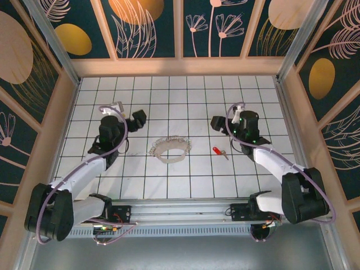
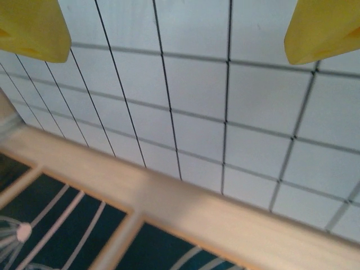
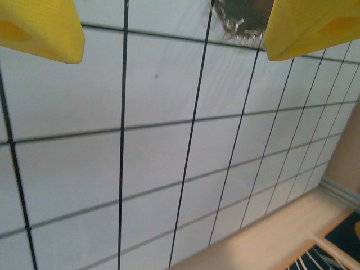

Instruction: Put the keys on the keyring

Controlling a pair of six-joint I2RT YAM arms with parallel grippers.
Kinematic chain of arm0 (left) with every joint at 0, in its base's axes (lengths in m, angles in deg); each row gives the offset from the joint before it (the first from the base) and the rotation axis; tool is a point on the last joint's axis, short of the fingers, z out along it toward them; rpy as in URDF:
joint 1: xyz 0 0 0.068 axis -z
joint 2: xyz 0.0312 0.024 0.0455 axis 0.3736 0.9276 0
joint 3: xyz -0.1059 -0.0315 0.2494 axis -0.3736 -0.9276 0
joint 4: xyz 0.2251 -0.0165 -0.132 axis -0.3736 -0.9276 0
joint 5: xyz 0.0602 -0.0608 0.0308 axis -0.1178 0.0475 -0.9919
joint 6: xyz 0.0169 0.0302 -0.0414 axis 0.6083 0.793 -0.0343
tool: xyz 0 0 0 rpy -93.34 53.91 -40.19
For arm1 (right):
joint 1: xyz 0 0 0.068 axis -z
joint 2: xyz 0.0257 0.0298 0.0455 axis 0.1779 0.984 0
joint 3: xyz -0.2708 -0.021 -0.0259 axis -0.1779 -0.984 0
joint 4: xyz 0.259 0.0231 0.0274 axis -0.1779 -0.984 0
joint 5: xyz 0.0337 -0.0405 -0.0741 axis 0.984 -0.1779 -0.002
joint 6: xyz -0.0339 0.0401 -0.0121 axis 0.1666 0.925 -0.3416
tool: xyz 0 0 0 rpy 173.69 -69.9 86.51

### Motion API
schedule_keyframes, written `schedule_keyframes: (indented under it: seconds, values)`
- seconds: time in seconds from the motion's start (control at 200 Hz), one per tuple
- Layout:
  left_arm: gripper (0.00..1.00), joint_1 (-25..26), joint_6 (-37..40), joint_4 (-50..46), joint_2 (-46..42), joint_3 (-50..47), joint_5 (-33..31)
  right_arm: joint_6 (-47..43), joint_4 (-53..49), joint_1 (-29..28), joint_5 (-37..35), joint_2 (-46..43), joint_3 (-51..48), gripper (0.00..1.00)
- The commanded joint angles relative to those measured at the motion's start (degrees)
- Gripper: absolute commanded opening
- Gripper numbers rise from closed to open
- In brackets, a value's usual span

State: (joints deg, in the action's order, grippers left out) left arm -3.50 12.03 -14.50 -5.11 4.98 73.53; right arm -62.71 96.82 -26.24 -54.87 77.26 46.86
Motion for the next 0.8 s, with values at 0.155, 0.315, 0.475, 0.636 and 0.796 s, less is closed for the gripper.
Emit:
schedule_keyframes:
  seconds: [0.155, 0.315, 0.475, 0.636, 0.796]
  values:
    - [0.97, 7.0, -8.3, 2.5, -3.3, -10.5, -1.8, 7.6, 2.8, -9.0, -2.1, 0.0, -5.9, 0.82]
    - [0.97, 10.0, -11.0, 5.9, 0.1, -12.6, -1.2, 9.9, 5.0, -14.2, -3.8, 5.6, -4.9, 0.78]
    - [0.97, 11.8, -12.3, 8.2, 2.9, -12.3, -1.1, 11.2, 5.2, -18.8, -4.5, 9.6, -3.2, 0.75]
    - [0.98, 12.4, -12.3, 10.2, 5.6, -11.5, -0.4, 11.3, 5.9, -22.1, -4.9, 13.2, -1.4, 0.69]
    - [0.98, 13.3, -14.2, 12.7, 8.4, -10.7, 1.4, 12.7, 7.0, -23.1, -6.1, 13.7, -2.1, 0.65]
